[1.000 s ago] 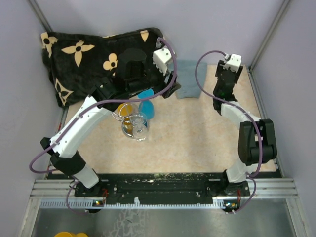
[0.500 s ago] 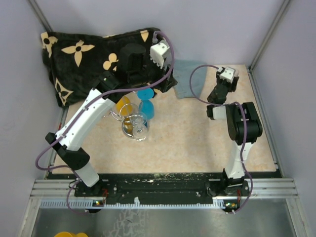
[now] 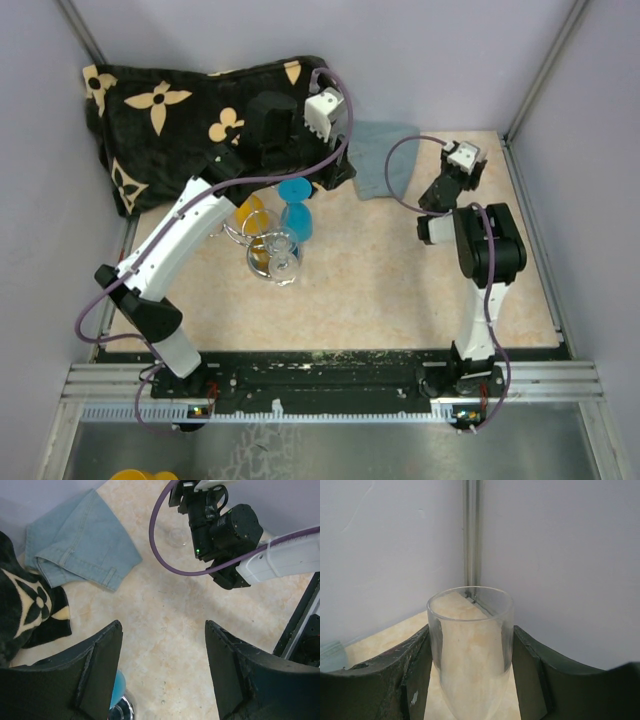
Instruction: Take the wine glass off the wine glass rack
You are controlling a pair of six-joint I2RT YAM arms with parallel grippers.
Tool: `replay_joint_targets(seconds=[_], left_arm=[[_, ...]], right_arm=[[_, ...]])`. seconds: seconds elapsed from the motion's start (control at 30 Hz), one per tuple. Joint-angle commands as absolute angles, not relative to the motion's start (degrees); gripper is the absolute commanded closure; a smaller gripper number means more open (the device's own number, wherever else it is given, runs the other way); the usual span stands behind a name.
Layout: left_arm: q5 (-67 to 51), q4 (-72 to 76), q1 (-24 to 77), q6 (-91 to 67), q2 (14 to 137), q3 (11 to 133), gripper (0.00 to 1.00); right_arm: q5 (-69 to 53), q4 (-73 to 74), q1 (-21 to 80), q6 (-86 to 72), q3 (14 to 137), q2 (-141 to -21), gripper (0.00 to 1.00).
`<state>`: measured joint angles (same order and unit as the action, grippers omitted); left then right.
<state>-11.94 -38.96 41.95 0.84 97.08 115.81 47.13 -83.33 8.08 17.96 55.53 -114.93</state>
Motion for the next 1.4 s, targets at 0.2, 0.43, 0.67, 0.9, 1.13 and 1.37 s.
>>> replay_joint_targets(seconds=[0.2, 0.43, 0.67, 0.9, 1.13, 1.37], left_arm=[[-13.51, -37.9, 41.66, 0.05, 94.92, 113.96, 0.27], [-14.16, -37.83, 41.66, -0.18, 94.57, 113.64, 0.19], [-14.29, -37.8, 41.66, -0.37, 93.98, 112.89, 0.04], [-14.02, -37.27, 41.66, -0.01, 93.33, 112.87, 0.0], [-12.7, -36.6, 41.57, 0.18, 92.49, 113.2, 0.0], [-12.14, -35.52, 40.34, -0.26, 91.69, 113.23, 0.0]], right_arm=[[49.94, -93.35, 8.14, 17.99, 52.41, -115.76, 0.7], [50.95, -94.2, 8.97, 18.03, 49.41, -113.96, 0.44], [51.86, -93.66, 10.3, 18.27, 47.58, -110.96, 0.23], [52.94, -92.88, 12.79, 19.29, 45.79, -106.92, 0.2], [53.58, -86.48, 16.47, 19.92, 44.79, -97.53, 0.17], [53.89, -73.94, 17.93, 17.9, 45.09, -84.85, 0.14]])
